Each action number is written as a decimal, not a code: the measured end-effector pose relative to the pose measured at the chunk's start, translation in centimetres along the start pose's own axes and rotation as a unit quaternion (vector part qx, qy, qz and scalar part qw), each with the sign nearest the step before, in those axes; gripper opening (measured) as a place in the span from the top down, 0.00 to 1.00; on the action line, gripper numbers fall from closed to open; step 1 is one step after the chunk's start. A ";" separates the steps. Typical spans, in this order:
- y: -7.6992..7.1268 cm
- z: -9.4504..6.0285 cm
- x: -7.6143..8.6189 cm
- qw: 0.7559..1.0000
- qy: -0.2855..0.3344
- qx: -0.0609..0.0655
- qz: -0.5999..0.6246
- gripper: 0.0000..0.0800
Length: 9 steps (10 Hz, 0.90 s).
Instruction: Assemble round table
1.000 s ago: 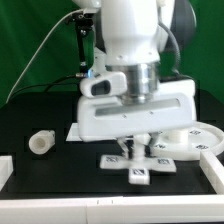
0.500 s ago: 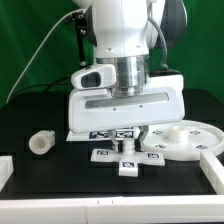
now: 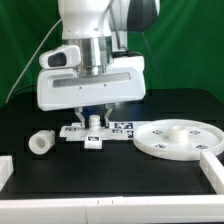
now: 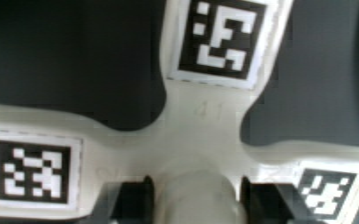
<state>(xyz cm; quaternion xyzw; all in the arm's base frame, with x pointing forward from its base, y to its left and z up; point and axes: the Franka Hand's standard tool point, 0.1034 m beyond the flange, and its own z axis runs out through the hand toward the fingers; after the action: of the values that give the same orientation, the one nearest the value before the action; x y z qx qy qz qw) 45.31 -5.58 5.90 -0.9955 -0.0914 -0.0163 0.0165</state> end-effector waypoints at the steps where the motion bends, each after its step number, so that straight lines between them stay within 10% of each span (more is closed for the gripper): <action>1: 0.0 0.0 0.3 1.000 0.002 0.000 -0.002 0.72; 4: 0.0 0.2 -0.1 1.000 0.002 -0.001 -0.012 0.72; 6: 0.6 1.8 -4.3 1.000 -0.001 0.001 -0.019 0.72; 9: -0.1 4.2 -5.5 1.000 -0.001 0.001 -0.019 0.72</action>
Offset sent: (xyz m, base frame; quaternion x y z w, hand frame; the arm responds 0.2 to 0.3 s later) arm 0.0000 0.0000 0.0000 0.0000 0.0000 0.0000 1.0000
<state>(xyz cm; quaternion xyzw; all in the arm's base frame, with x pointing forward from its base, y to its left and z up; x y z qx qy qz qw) 40.02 -6.30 1.47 -0.9936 -0.1107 -0.0157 0.0175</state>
